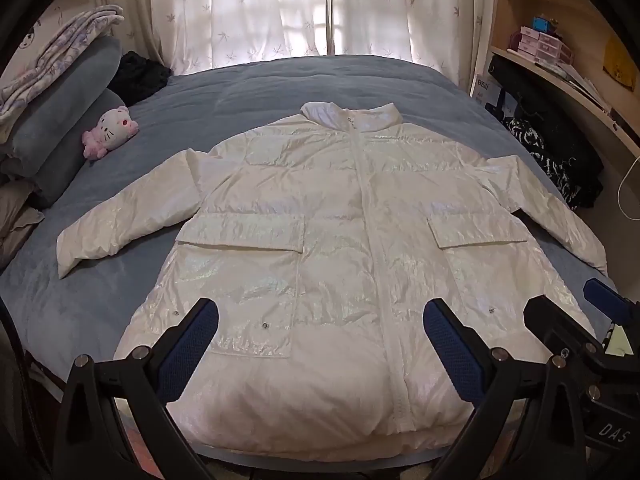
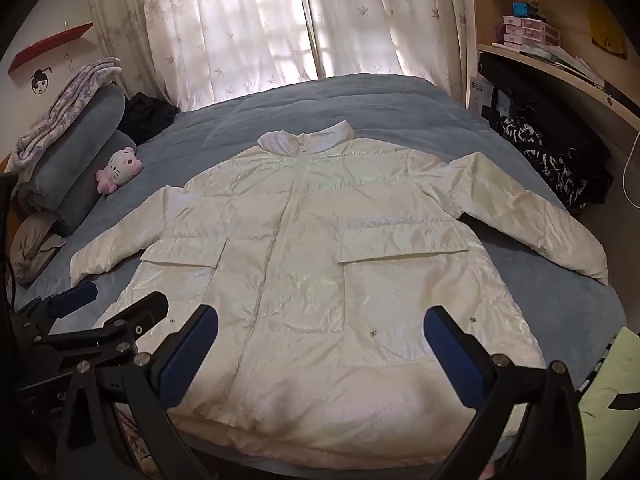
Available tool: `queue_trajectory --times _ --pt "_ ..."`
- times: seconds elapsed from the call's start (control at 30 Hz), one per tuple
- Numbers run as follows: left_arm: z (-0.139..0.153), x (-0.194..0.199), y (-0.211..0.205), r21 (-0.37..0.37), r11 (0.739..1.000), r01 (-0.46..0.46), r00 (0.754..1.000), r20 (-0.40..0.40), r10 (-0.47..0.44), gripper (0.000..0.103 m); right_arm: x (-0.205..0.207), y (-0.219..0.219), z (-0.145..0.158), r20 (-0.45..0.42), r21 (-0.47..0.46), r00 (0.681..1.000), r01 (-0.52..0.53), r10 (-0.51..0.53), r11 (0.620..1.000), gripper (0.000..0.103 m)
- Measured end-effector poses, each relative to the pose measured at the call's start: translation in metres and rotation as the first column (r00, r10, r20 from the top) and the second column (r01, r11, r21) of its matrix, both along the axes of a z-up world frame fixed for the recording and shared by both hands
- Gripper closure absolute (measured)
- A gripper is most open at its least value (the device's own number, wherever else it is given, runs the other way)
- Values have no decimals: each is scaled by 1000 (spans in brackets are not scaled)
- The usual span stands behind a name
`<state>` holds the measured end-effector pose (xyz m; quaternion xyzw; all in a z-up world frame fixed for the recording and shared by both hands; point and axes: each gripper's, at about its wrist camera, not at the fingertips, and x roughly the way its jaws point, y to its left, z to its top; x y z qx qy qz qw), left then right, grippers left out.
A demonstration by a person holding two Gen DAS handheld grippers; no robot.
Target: Fold large clothes
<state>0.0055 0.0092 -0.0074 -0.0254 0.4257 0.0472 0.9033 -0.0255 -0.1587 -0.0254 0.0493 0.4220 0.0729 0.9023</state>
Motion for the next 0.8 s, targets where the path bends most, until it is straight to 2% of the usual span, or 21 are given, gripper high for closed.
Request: queue_trajectory --times 0.33,0.8 --pt "-6 2 -6 18 1000 -11 1000 -20 12 2 1 -4 -5 -13 12 1000 9 -9 1000 0" --pt "-14 7 -6 -31 1000 -4 999 -48 2 2 1 -7 -10 -23 27 1000 16 -16 1000 0"
